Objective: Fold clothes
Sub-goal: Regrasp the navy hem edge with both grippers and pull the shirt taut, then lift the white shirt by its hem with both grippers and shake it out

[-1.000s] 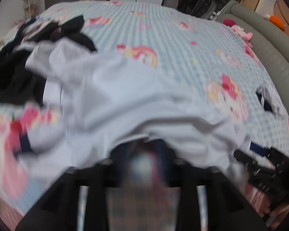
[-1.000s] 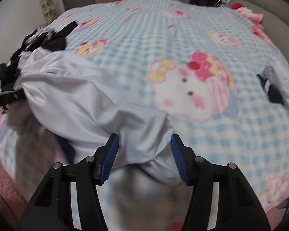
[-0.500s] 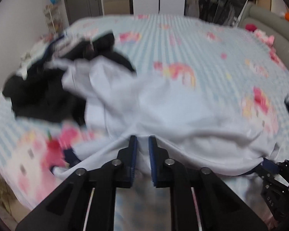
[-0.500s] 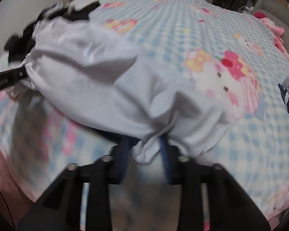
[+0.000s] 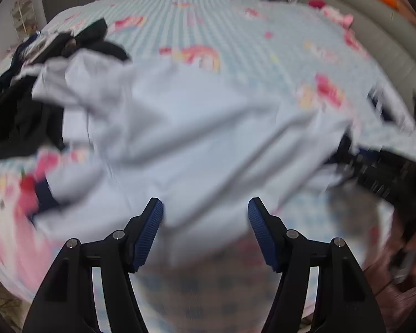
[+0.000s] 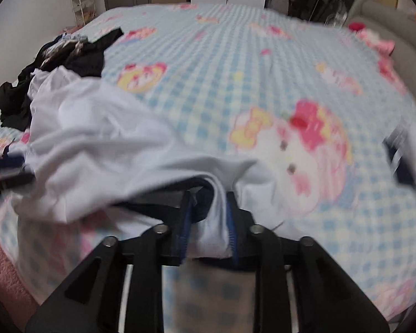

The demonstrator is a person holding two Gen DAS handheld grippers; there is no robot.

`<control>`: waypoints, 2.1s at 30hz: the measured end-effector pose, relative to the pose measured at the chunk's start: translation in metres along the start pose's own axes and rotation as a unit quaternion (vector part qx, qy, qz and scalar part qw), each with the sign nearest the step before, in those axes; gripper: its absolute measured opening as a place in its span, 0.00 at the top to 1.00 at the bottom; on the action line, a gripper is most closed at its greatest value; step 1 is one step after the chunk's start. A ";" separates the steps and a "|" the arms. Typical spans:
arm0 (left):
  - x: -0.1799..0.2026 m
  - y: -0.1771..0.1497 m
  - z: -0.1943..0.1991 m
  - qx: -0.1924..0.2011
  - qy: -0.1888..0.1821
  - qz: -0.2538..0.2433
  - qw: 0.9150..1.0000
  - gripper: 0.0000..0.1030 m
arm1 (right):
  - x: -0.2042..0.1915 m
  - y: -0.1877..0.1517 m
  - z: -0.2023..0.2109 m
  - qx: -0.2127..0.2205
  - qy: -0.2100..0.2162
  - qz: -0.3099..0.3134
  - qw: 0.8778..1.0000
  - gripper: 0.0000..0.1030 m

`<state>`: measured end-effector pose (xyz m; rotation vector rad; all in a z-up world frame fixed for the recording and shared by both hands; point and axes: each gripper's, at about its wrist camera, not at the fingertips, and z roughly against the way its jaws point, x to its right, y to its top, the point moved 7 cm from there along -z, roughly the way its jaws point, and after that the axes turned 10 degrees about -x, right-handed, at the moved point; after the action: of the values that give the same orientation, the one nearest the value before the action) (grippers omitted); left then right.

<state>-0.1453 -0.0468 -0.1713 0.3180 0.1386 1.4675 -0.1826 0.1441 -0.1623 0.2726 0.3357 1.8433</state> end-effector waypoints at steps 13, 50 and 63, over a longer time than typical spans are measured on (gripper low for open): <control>0.008 0.008 0.049 0.072 0.046 0.000 0.996 0.96 | 0.002 -0.023 0.034 0.048 0.019 0.000 0.999 0.95; 0.025 -0.007 -0.018 -0.028 -0.043 0.067 0.996 0.88 | 0.011 -0.076 0.032 -0.001 0.044 -0.044 0.998 0.88; 0.017 -0.046 0.026 0.013 -0.046 0.047 0.998 0.54 | 0.013 -0.084 0.038 -0.005 0.070 -0.045 0.997 0.75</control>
<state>-0.0923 -0.0363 -0.1585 0.4171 0.0700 1.5426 -0.0984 0.1830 -0.1570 0.1205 0.4294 1.7791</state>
